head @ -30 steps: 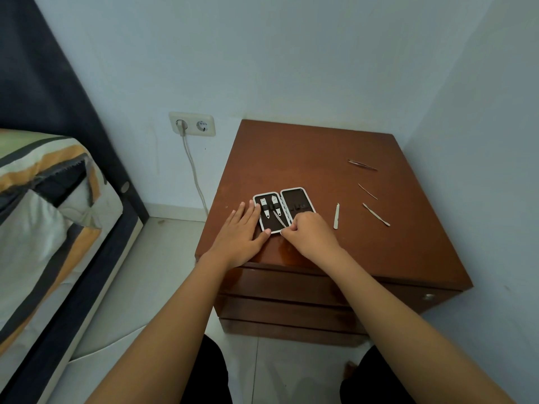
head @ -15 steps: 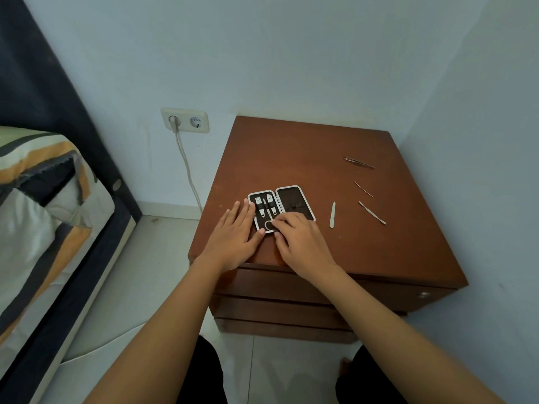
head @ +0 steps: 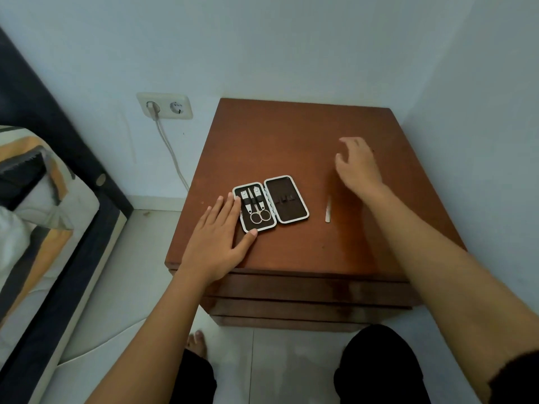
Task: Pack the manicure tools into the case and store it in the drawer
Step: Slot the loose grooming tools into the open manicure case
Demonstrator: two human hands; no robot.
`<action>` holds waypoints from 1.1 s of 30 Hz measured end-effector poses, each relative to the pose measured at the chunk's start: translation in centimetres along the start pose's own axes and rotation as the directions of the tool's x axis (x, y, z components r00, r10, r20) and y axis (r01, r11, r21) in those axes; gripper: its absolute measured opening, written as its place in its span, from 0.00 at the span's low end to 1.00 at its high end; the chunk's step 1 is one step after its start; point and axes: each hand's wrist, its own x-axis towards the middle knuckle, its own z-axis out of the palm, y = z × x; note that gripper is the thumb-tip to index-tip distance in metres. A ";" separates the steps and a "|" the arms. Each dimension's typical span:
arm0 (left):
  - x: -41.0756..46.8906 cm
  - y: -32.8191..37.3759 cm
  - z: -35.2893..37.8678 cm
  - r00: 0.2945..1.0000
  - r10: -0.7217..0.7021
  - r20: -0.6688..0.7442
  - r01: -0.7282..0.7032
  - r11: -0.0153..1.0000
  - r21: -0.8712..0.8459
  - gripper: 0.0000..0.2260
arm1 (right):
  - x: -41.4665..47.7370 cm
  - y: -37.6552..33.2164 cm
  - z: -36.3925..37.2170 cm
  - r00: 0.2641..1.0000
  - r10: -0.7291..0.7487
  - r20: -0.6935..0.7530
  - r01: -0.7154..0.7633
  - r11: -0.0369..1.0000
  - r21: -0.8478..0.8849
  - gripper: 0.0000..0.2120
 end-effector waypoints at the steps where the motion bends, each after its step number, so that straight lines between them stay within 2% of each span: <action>1: 0.1 0.0 0.0 1.000 -0.002 -0.007 0.002 1.000 0.000 0.38 | 1.4 0.9 -0.2 0.999 0.036 0.020 -0.036 0.999 -0.036 0.20; 5: 0.3 -0.2 0.1 0.999 -0.006 -0.033 0.006 1.000 -0.005 0.38 | 4.4 3.2 0.2 0.981 0.154 0.115 -0.138 0.981 -0.138 0.23; 11: 0.3 -0.2 0.0 0.999 -0.020 -0.033 0.019 1.000 -0.022 0.38 | 3.9 2.7 0.9 0.997 0.068 -0.032 -0.072 0.989 -0.128 0.09; 15: 0.3 -0.1 0.0 0.999 -0.029 -0.033 0.028 0.999 -0.030 0.38 | 3.0 1.4 0.9 0.998 0.014 0.068 0.002 0.972 -0.234 0.08; 17: 0.3 0.0 -0.1 0.999 -0.033 -0.031 0.032 0.999 -0.032 0.38 | 2.6 0.3 0.8 0.998 0.009 0.066 0.000 0.991 -0.134 0.08; 19: 0.3 0.1 -0.2 0.999 -0.033 -0.031 0.032 0.999 -0.030 0.38 | 1.9 -1.3 1.0 0.999 0.044 0.025 -0.047 0.989 0.138 0.08; 21: 0.2 0.1 -0.2 0.999 -0.032 -0.035 0.031 0.999 -0.032 0.38 | 0.5 -3.6 1.5 0.997 0.059 0.048 -0.074 0.914 0.398 0.08; 23: 0.3 0.1 -0.2 0.999 -0.032 -0.031 0.031 0.999 -0.034 0.39 | -0.9 -5.5 2.3 0.994 -0.002 0.110 -0.056 0.851 0.523 0.09; 25: 0.3 0.1 -0.1 0.999 -0.031 -0.029 0.030 0.999 -0.035 0.39 | -2.1 -7.0 3.1 0.979 -0.100 0.177 -0.015 0.832 0.555 0.11; 28: 0.2 0.0 0.0 0.999 -0.025 -0.038 0.024 0.999 -0.037 0.38 | -2.9 -8.0 3.9 0.958 -0.212 0.194 0.082 0.850 0.521 0.18; 30: 0.2 -0.1 0.1 0.999 -0.023 -0.043 0.021 0.999 -0.037 0.38 | -2.8 -8.1 4.1 0.953 -0.236 0.190 0.120 0.870 0.477 0.20; 33: 0.3 -0.2 0.2 0.999 -0.022 -0.041 0.021 0.999 -0.043 0.38 | -2.2 -7.6 4.0 0.955 -0.214 0.207 0.107 0.896 0.431 0.17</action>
